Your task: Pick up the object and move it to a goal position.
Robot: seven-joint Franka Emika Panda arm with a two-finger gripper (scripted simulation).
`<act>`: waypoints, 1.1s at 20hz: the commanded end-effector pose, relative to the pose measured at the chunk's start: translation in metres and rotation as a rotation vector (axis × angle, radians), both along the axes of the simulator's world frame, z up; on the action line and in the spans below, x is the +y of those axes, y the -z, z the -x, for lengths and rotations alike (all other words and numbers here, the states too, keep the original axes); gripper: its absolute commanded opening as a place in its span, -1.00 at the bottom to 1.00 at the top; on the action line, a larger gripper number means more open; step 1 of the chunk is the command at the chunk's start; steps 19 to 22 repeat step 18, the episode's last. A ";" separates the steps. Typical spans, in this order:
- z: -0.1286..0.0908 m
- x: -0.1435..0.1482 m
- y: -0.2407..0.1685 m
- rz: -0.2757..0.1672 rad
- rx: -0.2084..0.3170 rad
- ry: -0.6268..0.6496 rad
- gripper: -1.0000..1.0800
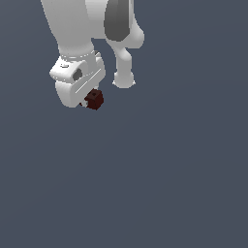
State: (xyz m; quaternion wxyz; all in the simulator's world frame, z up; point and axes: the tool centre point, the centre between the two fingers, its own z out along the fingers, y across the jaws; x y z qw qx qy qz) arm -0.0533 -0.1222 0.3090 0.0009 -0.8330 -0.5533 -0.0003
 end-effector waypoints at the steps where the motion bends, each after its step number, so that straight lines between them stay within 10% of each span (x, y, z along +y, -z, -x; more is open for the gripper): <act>1: 0.009 -0.014 -0.023 -0.001 -0.001 -0.001 -1.00; 22: 0.031 -0.062 -0.090 0.002 0.000 0.000 -1.00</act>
